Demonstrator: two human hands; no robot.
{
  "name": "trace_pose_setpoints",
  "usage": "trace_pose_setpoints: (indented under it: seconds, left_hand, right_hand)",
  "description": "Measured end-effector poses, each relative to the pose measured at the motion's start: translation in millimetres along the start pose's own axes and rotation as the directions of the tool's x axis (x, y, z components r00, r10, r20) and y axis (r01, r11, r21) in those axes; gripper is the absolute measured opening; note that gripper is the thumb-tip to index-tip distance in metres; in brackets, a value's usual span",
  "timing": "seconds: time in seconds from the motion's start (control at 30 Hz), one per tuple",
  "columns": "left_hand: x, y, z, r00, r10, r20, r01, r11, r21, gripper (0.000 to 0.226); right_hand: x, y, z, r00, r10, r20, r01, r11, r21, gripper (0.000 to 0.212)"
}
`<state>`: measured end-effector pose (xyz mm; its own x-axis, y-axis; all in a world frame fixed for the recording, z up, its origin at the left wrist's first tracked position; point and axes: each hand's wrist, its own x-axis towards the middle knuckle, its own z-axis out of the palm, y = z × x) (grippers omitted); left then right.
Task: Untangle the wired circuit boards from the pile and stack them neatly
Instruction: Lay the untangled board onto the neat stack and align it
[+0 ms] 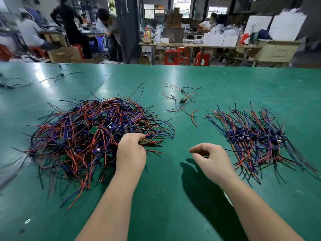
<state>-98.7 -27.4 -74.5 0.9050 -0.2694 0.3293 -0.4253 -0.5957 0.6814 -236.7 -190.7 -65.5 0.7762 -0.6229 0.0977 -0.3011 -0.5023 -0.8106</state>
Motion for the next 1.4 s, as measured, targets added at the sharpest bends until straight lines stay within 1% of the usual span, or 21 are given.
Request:
trace_pose_setpoints:
  seconds: [0.1, 0.17, 0.2, 0.27, 0.33, 0.4, 0.43, 0.5, 0.57, 0.63, 0.73, 0.8, 0.83, 0.9, 0.97, 1.03, 1.1, 1.17, 1.23, 1.3, 1.4]
  left_hand:
    - [-1, 10, -1, 0.991, -0.132, -0.01, 0.125, 0.961, -0.245, 0.032]
    - [-2, 20, -2, 0.983, -0.175, 0.053, 0.178, 0.854, -0.488, 0.026]
    - [-5, 26, -4, 0.984, -0.142, 0.109, 0.179, 0.79, -0.586, 0.027]
    - [-14, 39, -9, 0.971, 0.024, 0.237, 0.151, 0.705, -0.693, 0.028]
    - [-26, 47, -10, 0.883, 0.258, 0.392, 0.132, 0.665, -0.735, 0.03]
    - [-38, 52, -7, 0.719, 0.423, 0.551, 0.14, 0.689, -0.711, 0.038]
    - [-43, 54, -4, 0.649, 0.453, 0.611, 0.126, 0.729, -0.673, 0.039]
    - [-49, 55, 3, 0.571, 0.469, 0.674, 0.047, 0.801, -0.597, 0.037]
    - [-53, 54, 6, 0.524, 0.482, 0.702, -0.044, 0.839, -0.543, 0.035]
    - [-55, 54, 6, 0.5, 0.493, 0.712, -0.089, 0.847, -0.524, 0.03]
    - [-54, 54, 5, 0.584, 0.454, 0.673, -0.04, 0.844, -0.535, 0.018]
    - [-52, 53, 6, 0.662, 0.397, 0.636, -0.003, 0.85, -0.527, 0.02]
    - [-51, 53, 6, 0.693, 0.376, 0.615, -0.026, 0.865, -0.501, 0.023]
    - [-48, 51, 5, 0.784, 0.34, 0.519, -0.12, 0.904, -0.41, 0.023]
    - [-41, 48, 1, 0.916, 0.264, 0.301, -0.195, 0.951, -0.24, 0.015]
    - [-32, 42, -5, 0.98, 0.142, 0.138, -0.136, 0.989, -0.053, 0.014]
    - [-26, 36, -7, 0.983, -0.003, 0.183, -0.019, 0.993, 0.12, 0.038]
    - [-26, 35, -4, 0.962, -0.083, 0.261, 0.013, 0.966, 0.26, 0.061]
    - [-30, 38, 1, 0.946, -0.102, 0.307, 0.027, 0.971, 0.238, 0.067]
    - [-31, 39, 5, 0.928, -0.123, 0.352, 0.07, 0.985, 0.158, 0.058]
    - [-30, 36, 7, 0.898, -0.128, 0.42, 0.122, 0.992, 0.04, 0.023]
  right_hand:
    - [-1, -3, 2, 0.998, 0.054, 0.03, -0.058, 0.986, 0.153, 0.021]
    - [-3, -7, 3, 0.992, 0.097, 0.083, -0.118, 0.947, 0.298, 0.02]
    - [-4, -10, 3, 0.983, 0.123, 0.133, -0.169, 0.892, 0.419, 0.018]
    - [-4, -16, 4, 0.95, 0.16, 0.269, -0.303, 0.691, 0.657, 0.013]
    - [-3, -20, 3, 0.911, 0.159, 0.382, -0.405, 0.53, 0.745, 0.036]
    - [-1, -21, -2, 0.9, 0.141, 0.412, -0.43, 0.437, 0.79, 0.049]
    - [0, -20, -5, 0.907, 0.127, 0.402, -0.416, 0.417, 0.808, 0.049]
    - [-1, -18, -12, 0.915, 0.104, 0.391, -0.39, 0.479, 0.786, 0.048]
    - [-4, -15, -13, 0.898, 0.09, 0.431, -0.397, 0.586, 0.706, 0.049]
    - [-5, -14, -11, 0.878, 0.09, 0.471, -0.416, 0.633, 0.653, 0.043]
    - [-3, -12, -11, 0.894, 0.13, 0.43, -0.415, 0.601, 0.683, 0.032]
    - [-2, -9, -10, 0.928, 0.166, 0.332, -0.357, 0.647, 0.674, 0.025]
    - [-1, -7, -8, 0.948, 0.168, 0.271, -0.305, 0.73, 0.612, 0.019]
    - [-2, -4, -3, 0.982, 0.108, 0.156, -0.156, 0.927, 0.34, 0.007]
    - [-3, -4, 1, 0.989, 0.032, 0.148, -0.047, 0.994, 0.101, 0.01]
    - [-4, -4, 2, 0.98, 0.03, 0.198, -0.04, 0.998, 0.046, 0.017]
    - [-3, -5, 2, 0.973, 0.051, 0.226, -0.055, 0.998, 0.012, 0.018]
    - [-5, -6, 3, 0.964, 0.069, 0.258, -0.088, 0.994, 0.06, 0.016]
    - [-9, -10, 3, 0.939, 0.07, 0.337, -0.125, 0.981, 0.145, 0.014]
    - [-13, -13, 3, 0.903, 0.037, 0.427, -0.123, 0.977, 0.176, 0.013]
    - [-16, -16, 1, 0.864, 0.004, 0.503, -0.118, 0.974, 0.194, 0.013]
